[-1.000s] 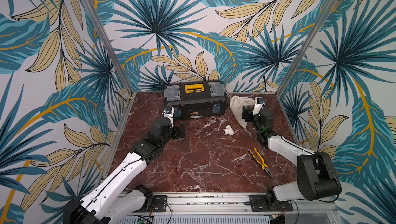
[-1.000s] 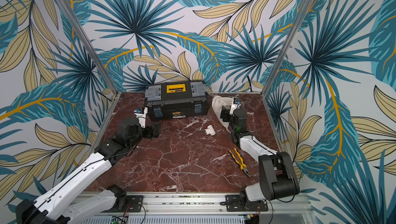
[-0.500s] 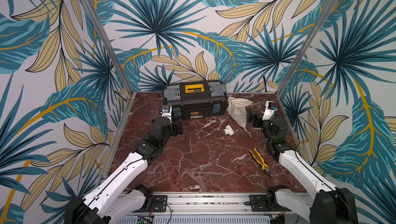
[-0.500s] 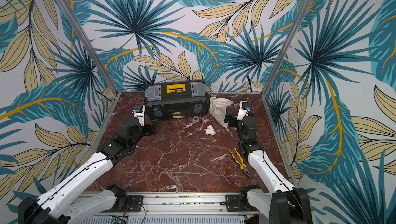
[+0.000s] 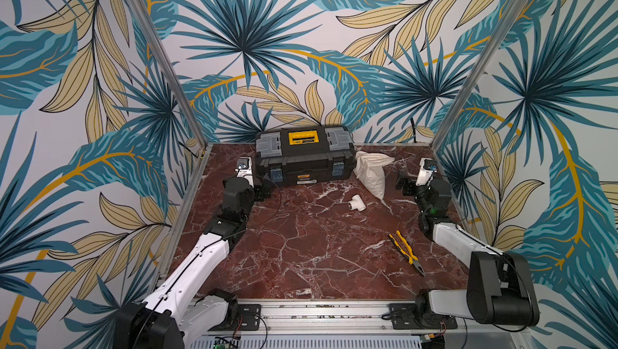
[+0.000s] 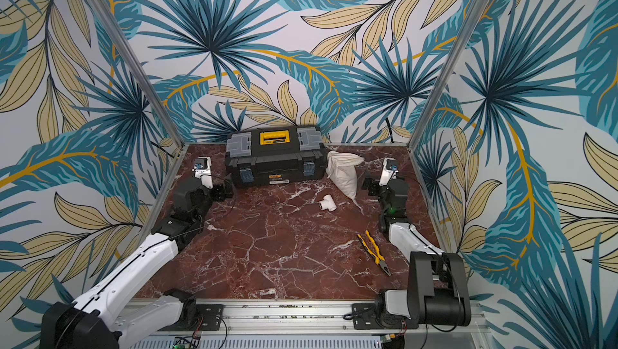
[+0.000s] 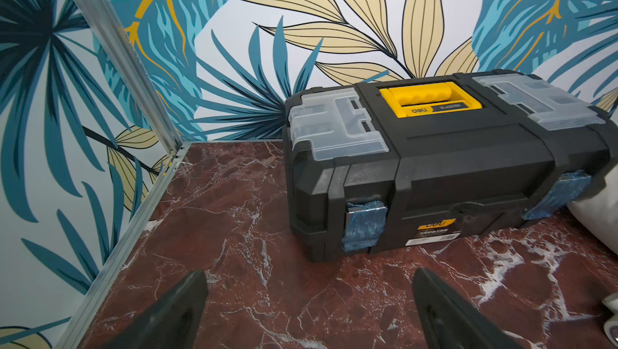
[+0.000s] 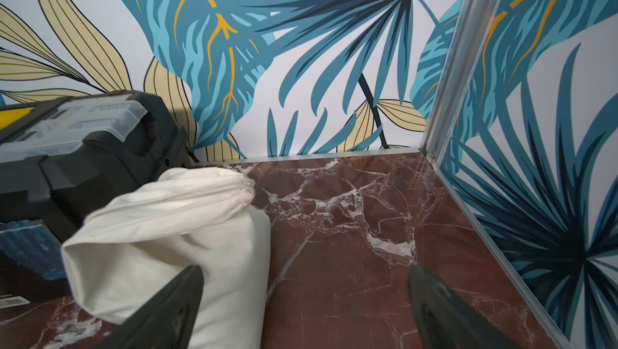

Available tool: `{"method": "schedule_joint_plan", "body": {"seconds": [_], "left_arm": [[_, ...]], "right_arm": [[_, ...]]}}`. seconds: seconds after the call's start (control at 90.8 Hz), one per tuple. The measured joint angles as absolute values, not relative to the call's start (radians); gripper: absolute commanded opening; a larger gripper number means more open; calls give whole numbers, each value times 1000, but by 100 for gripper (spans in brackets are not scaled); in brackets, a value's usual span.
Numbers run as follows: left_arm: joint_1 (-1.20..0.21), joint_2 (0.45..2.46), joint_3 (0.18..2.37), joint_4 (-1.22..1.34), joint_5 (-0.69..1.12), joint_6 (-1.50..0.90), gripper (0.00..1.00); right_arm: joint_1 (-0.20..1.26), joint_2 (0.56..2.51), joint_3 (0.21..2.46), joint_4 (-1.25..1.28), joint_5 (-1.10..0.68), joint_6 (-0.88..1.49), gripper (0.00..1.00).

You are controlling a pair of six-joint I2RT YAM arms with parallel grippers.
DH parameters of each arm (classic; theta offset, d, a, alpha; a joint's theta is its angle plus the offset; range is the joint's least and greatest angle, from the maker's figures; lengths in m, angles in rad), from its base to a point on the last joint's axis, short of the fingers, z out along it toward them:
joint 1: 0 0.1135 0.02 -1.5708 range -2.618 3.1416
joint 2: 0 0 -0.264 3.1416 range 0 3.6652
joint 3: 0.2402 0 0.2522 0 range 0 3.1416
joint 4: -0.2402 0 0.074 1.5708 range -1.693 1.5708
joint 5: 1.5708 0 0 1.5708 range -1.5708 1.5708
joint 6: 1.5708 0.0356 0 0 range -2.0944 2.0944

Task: Close the soil bag
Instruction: Reset both arms

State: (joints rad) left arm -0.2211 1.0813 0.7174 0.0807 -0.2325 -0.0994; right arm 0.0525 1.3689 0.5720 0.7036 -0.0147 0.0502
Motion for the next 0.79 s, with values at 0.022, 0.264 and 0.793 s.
{"method": "schedule_joint_plan", "body": {"seconds": [0.022, 0.264, 0.793], "left_arm": [[-207, 1091, 711, 96, -223, -101, 100], [-101, 1232, 645, 266, -113, -125, 100], [-44, 1424, 563, 575, 24, -47, 100]], "right_arm": [[46, 1370, 556, 716, -17, 49, 99], [10, 1372, 447, 822, -32, 20, 99], [-7, 1428, 274, 1086, -67, 11, 99]]}}
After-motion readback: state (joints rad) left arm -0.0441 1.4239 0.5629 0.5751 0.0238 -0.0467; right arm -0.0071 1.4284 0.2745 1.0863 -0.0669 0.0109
